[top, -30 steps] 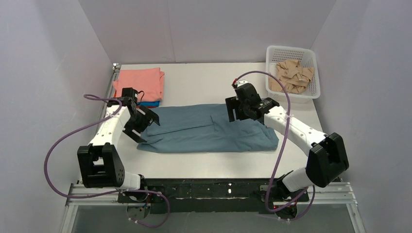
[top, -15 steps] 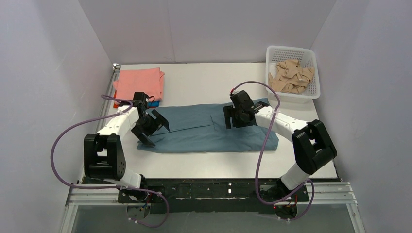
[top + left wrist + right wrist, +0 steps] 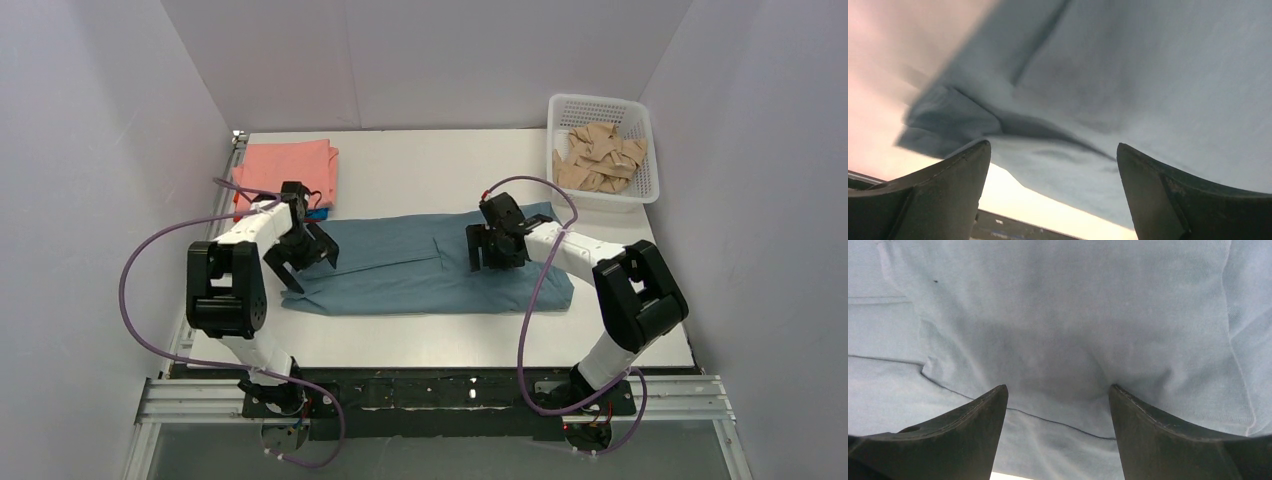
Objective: Fold and stack the t-shirts
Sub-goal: Fold the other side of the tshirt into a rectangle, then rotate the tshirt 90 degrees
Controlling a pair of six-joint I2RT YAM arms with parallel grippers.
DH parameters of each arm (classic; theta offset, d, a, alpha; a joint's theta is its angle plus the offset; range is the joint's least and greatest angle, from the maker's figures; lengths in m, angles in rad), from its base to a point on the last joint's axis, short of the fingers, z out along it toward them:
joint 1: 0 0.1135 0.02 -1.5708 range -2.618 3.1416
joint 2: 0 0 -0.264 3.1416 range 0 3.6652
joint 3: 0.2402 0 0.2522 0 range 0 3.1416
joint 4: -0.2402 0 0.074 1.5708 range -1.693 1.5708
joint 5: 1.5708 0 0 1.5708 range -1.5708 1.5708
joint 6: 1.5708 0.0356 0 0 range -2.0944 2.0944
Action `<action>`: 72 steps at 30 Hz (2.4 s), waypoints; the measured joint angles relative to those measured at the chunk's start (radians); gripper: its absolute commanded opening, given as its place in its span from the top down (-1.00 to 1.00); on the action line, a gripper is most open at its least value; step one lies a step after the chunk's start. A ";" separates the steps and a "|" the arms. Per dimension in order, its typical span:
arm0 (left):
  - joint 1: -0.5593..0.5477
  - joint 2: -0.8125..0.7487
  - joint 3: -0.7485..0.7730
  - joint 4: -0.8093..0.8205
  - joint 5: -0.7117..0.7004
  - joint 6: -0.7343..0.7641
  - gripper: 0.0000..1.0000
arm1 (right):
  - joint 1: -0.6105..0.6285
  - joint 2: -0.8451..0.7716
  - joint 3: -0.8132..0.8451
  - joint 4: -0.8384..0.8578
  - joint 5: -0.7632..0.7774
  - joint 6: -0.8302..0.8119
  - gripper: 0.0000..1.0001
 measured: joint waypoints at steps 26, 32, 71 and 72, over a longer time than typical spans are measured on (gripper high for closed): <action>0.011 -0.438 -0.168 -0.073 0.001 0.005 -0.91 | -0.041 -0.060 -0.101 0.055 0.018 0.026 -0.64; 0.055 -0.438 -0.200 -0.119 -0.136 -0.057 -0.60 | -0.055 -0.092 -0.140 0.084 0.014 0.034 -0.63; 0.143 0.241 0.328 -0.359 -0.296 -0.140 -0.32 | -0.080 -0.082 -0.115 0.031 0.020 0.101 -0.66; 0.149 0.252 0.344 -0.370 -0.297 -0.122 -0.91 | -0.117 -0.082 -0.113 0.021 0.014 0.135 -0.66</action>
